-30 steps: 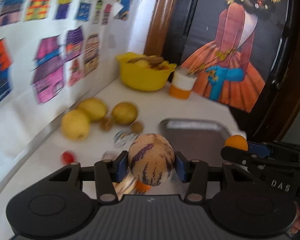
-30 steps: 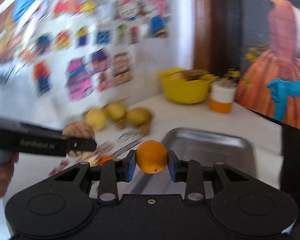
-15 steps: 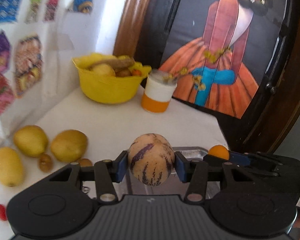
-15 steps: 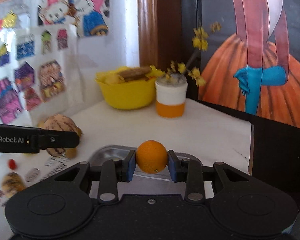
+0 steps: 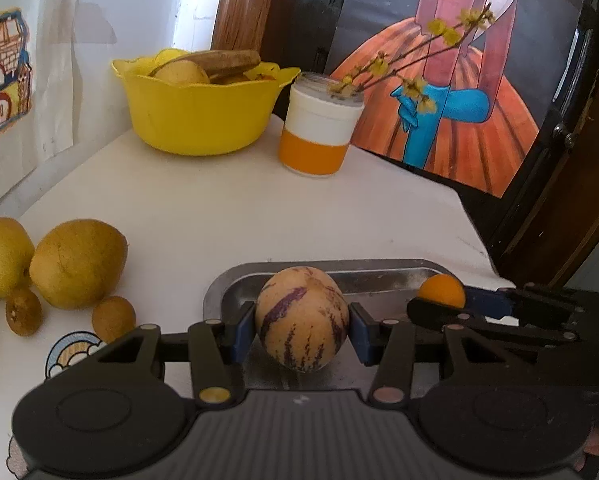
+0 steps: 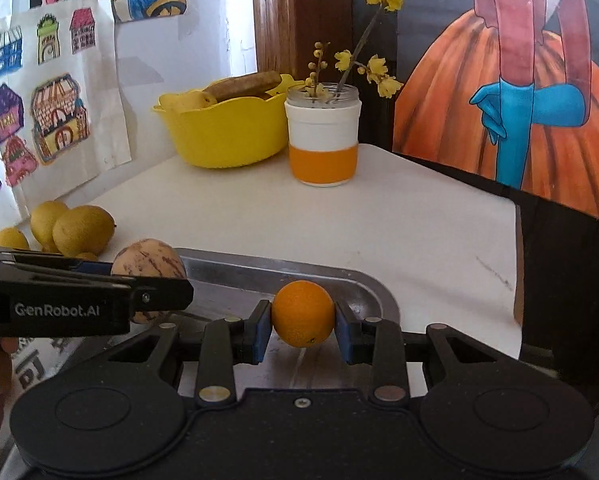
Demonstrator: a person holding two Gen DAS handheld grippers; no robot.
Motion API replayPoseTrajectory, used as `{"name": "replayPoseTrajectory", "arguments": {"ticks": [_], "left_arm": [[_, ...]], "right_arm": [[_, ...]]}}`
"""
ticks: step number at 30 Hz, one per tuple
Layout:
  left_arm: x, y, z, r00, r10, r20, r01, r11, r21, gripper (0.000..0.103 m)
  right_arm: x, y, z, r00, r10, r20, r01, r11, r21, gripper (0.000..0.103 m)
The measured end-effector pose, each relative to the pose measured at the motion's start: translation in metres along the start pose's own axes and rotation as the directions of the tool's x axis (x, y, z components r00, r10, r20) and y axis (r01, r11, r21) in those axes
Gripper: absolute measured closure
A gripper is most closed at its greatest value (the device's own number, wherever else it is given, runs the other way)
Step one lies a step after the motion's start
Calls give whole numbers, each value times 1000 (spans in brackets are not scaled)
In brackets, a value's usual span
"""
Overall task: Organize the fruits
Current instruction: 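Carry the melon with the left tool onto the tray and open while the right tool releases the orange there, then lift both open tools off the tray and move back toward the fruits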
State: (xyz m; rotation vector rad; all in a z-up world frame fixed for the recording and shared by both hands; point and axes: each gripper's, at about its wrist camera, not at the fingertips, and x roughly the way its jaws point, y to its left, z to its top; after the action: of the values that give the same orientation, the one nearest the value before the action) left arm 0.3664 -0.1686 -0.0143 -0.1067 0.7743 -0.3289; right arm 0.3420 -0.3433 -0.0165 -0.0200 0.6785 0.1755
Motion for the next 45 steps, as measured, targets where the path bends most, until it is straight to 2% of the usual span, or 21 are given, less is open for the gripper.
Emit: {"name": "replayPoseTrajectory", "arguments": {"ticks": [5,7,8,10,13,15,16,18,22,24,30,35,40,45], "left_arm": [[6,3,-1,1000,1,-27,-2,1000,-25,50],[7,4,-1,999,0,-33,-1,999,-37,50],[7,4,0,999,-3,-37,2,999,-40,50],[5,4,1,999,-15,-42,13,999,-49,50],[-5,3,4,1000,0,-17,0,999,-42,37],[-14,3,4,1000,11,3,-11,999,-46,27],[-20,4,4,1000,4,17,-3,998,-59,21],[-33,5,4,999,-1,44,5,997,-77,17],[-71,5,-2,991,9,130,0,998,-69,2],[-92,5,-7,986,12,168,-1,998,-63,0],[-147,21,-28,978,-21,206,41,995,-93,0],[-185,35,-52,973,-15,229,37,995,-92,0],[-219,49,-83,970,9,243,8,998,-70,0],[-240,65,-110,971,49,234,-43,999,-30,0]], "right_arm": [[5,2,0,999,-11,-30,11,1000,-17,67],[5,2,1,1000,-13,-23,13,1000,-20,61],[3,2,1,1000,-21,-17,21,1000,-21,52],[0,3,1,1000,-26,-7,26,999,-23,48],[-8,1,1,1000,-24,1,24,1000,-8,44],[-16,-1,0,999,-39,17,38,999,6,38],[-21,-2,0,999,-46,25,46,999,12,31],[-32,-3,-2,998,-42,49,41,999,21,21],[-63,6,-9,993,-39,109,37,999,24,10],[-79,13,-13,989,-34,143,32,999,21,2],[-131,44,-27,975,-13,222,15,1000,-5,1],[-166,70,-40,968,8,251,-8,1000,0,1],[-195,93,-55,963,27,266,-28,1000,-2,1],[-210,120,-71,967,67,247,-64,998,-20,1]]}}
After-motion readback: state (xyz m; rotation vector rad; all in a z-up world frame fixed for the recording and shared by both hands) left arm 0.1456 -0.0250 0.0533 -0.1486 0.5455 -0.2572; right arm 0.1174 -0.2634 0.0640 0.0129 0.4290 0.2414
